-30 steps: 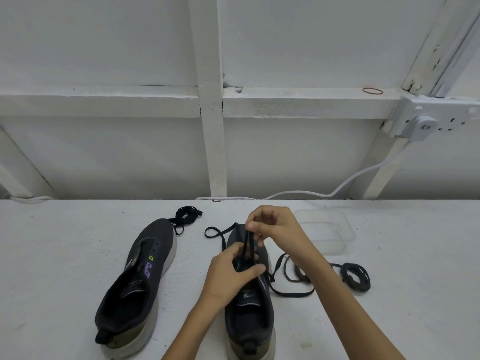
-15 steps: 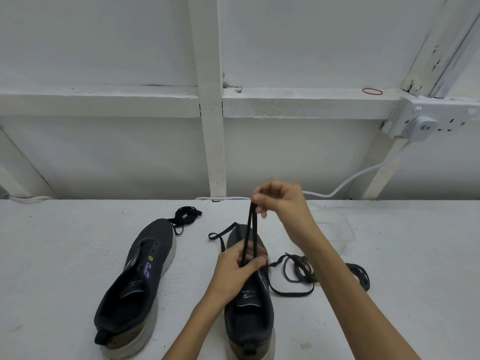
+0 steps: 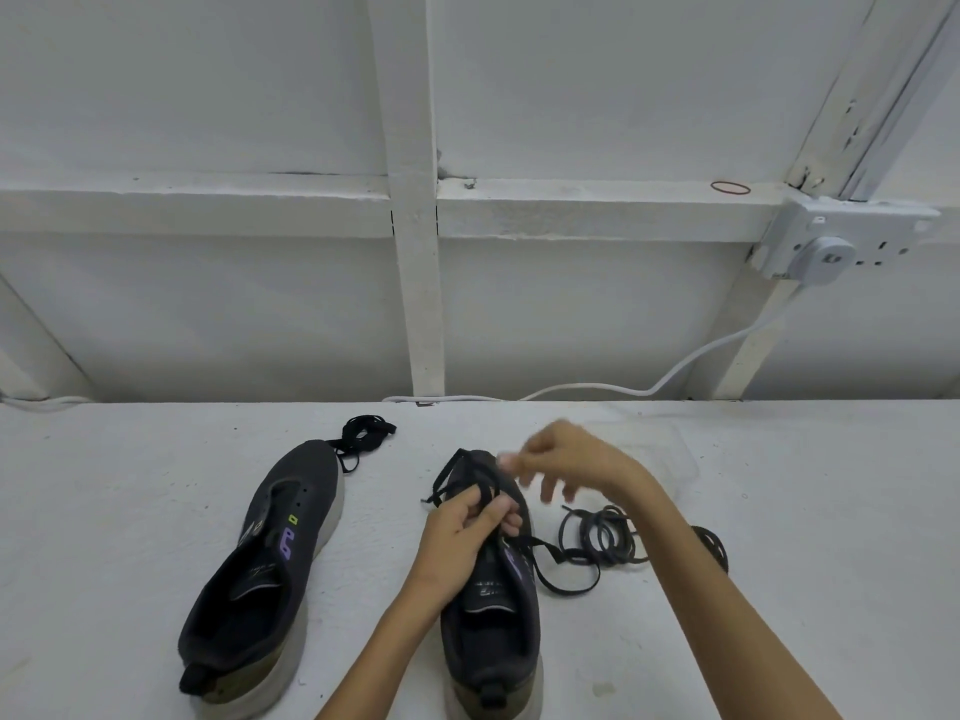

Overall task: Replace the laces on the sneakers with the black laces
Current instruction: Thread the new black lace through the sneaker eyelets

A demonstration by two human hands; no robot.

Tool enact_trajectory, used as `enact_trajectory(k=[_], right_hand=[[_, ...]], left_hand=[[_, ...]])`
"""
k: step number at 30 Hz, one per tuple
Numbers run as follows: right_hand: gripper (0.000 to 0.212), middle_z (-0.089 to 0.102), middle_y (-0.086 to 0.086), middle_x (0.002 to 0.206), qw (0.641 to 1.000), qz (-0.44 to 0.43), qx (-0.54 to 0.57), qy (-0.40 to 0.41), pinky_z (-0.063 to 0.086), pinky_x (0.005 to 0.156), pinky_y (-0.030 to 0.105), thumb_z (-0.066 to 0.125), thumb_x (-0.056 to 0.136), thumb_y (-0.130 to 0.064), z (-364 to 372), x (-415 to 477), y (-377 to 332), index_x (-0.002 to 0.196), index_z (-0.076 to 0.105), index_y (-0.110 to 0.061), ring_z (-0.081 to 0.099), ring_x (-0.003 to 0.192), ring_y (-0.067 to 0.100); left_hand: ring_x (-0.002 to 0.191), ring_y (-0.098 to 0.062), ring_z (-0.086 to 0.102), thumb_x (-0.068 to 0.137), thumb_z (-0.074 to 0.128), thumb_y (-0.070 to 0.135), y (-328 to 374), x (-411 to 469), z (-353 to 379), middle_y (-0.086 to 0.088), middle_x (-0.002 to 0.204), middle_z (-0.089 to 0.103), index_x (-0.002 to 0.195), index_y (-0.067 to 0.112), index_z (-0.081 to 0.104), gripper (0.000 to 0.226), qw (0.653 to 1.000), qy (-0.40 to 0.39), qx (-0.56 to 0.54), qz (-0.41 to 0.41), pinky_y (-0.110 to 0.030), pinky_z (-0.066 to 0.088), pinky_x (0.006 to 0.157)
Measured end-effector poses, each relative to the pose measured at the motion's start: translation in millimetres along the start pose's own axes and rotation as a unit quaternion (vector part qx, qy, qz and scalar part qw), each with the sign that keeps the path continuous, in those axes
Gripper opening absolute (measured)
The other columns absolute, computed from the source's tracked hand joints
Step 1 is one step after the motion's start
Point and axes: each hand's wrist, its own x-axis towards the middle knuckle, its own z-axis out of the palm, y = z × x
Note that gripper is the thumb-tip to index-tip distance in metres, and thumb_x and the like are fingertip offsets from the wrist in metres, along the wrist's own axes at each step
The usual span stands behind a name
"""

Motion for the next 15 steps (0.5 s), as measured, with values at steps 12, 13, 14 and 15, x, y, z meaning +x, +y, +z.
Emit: enact_trajectory(k=[12, 13, 14, 15], right_hand=[[0.011, 0.055, 0.020, 0.064, 0.967, -0.082, 0.221, 0.098, 0.034, 0.048, 0.023, 0.077, 0.079, -0.008, 37, -4, -8, 0.075, 0.073, 0.001, 0.043, 0.047, 0.016], [0.009, 0.055, 0.019, 0.065, 0.965, -0.087, 0.226, 0.103, 0.035, 0.048, 0.023, 0.077, 0.079, -0.005, 34, -3, -10, 0.074, 0.073, 0.000, 0.043, 0.050, 0.017], [0.008, 0.055, 0.018, 0.065, 0.962, -0.093, 0.233, 0.104, 0.036, 0.048, 0.023, 0.077, 0.078, -0.003, 32, -2, -12, 0.073, 0.072, 0.001, 0.044, 0.051, 0.018], [0.009, 0.055, 0.015, 0.062, 0.960, -0.098, 0.242, 0.104, 0.037, 0.048, 0.022, 0.076, 0.078, -0.001, 30, -1, -13, 0.071, 0.072, 0.000, 0.045, 0.051, 0.017]], left_hand=[[0.081, -0.018, 0.071, 0.093, 0.062, 0.014, 0, -1, 0, -0.006, 0.082, 0.074, 0.094, 0.012, 0.069, 0.007, 1.000, -0.002, 0.029, 0.012, -0.021, 0.054, 0.080], [0.082, -0.019, 0.070, 0.093, 0.063, 0.013, 0, -1, 0, -0.007, 0.082, 0.074, 0.094, 0.012, 0.069, 0.007, 0.999, -0.004, 0.030, 0.016, -0.021, 0.054, 0.079], [0.082, -0.020, 0.070, 0.092, 0.063, 0.012, 1, -1, 1, -0.008, 0.082, 0.073, 0.094, 0.012, 0.069, 0.006, 0.999, -0.004, 0.031, 0.017, -0.021, 0.054, 0.079], [0.082, -0.019, 0.070, 0.092, 0.064, 0.012, 1, -1, 1, -0.008, 0.082, 0.073, 0.093, 0.012, 0.069, 0.005, 0.999, -0.004, 0.031, 0.015, -0.020, 0.053, 0.078]])
